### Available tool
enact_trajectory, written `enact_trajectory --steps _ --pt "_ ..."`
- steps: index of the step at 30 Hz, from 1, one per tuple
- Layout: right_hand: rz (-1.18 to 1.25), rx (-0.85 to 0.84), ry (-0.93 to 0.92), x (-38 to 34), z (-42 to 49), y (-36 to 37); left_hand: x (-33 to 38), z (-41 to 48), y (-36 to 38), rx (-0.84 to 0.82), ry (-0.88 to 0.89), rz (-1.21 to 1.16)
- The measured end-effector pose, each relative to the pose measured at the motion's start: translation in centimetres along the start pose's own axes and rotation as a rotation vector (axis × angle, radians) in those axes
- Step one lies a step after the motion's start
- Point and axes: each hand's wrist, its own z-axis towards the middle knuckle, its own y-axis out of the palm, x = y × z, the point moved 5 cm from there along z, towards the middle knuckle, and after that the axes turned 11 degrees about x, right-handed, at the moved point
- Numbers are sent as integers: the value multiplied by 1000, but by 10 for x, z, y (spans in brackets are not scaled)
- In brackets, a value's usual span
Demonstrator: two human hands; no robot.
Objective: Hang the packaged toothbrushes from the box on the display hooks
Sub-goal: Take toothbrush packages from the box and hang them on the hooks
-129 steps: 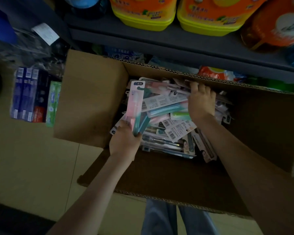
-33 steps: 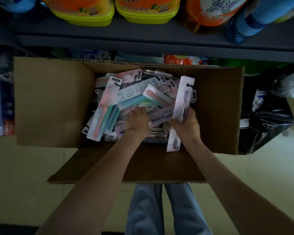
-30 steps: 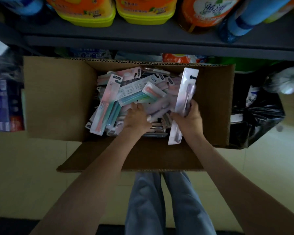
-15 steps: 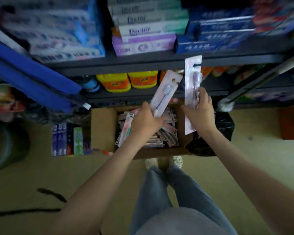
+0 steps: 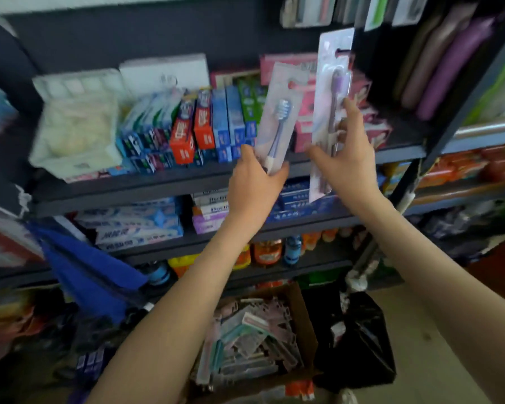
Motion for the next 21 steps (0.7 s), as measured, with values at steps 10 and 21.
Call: enact_trajectory --steps 10,21 --pt "-69 112 -124 -11 138 -84 135 66 16 175 156 -101" --pt "-110 142 -111 34 237 -108 202 123 56 319 210 39"
